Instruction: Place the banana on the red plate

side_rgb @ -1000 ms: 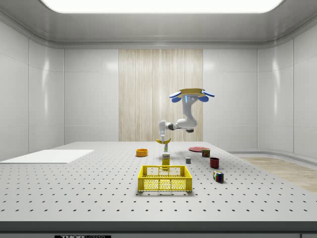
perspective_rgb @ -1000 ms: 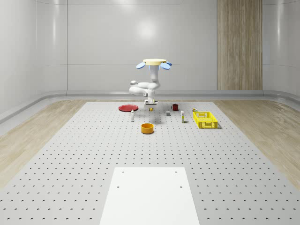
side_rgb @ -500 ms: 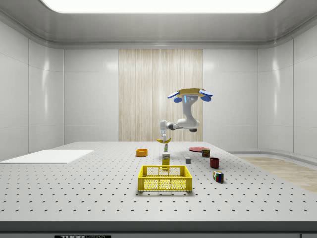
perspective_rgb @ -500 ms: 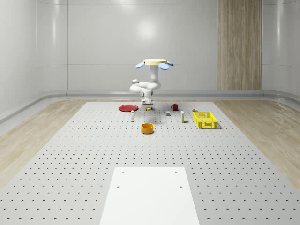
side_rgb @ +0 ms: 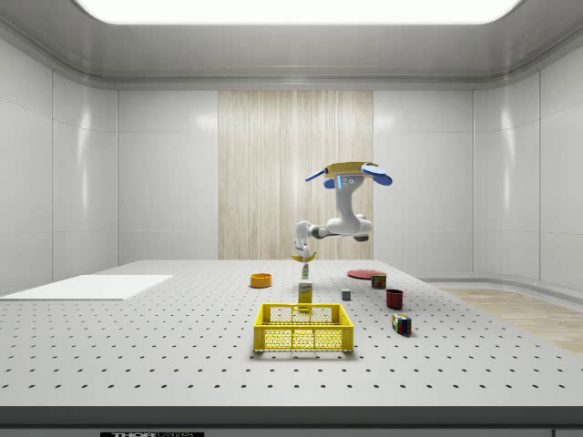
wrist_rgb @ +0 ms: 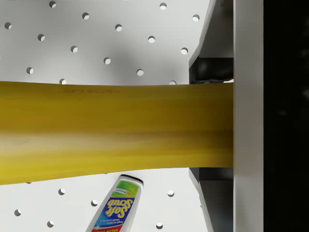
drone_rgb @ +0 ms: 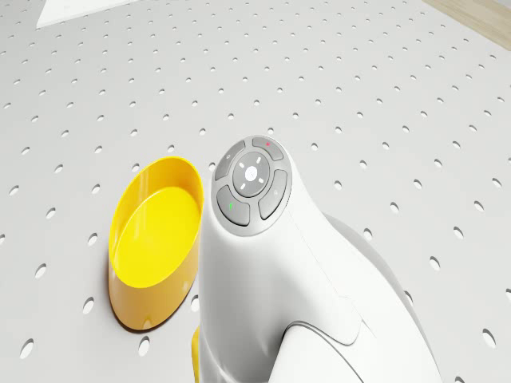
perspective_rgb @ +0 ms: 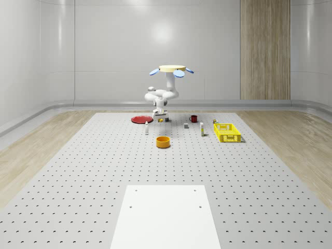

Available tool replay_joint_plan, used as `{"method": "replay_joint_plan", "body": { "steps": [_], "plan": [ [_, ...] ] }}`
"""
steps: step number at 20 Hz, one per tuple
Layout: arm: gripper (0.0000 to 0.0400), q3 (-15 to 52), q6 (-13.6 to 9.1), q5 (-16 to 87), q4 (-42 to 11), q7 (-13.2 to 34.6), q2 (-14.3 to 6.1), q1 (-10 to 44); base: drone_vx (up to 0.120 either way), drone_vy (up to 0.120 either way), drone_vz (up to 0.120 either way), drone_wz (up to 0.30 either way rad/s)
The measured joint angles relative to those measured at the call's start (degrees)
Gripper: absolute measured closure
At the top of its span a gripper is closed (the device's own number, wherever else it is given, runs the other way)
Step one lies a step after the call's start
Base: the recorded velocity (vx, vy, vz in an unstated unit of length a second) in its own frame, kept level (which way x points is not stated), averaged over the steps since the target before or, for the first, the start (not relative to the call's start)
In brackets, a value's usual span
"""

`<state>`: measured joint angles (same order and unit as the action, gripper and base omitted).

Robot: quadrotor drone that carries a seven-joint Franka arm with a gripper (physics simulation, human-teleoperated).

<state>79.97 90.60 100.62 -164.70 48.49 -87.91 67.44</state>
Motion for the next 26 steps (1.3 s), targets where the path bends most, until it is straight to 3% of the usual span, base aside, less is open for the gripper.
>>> {"method": "replay_joint_plan", "body": {
  "steps": [26],
  "plan": [
    [0.0210,0.4,3.1,-1.2,0.1,-44.4,-3.0,0.5,0.000,0.000,0.000,-0.300]
  ]
}}
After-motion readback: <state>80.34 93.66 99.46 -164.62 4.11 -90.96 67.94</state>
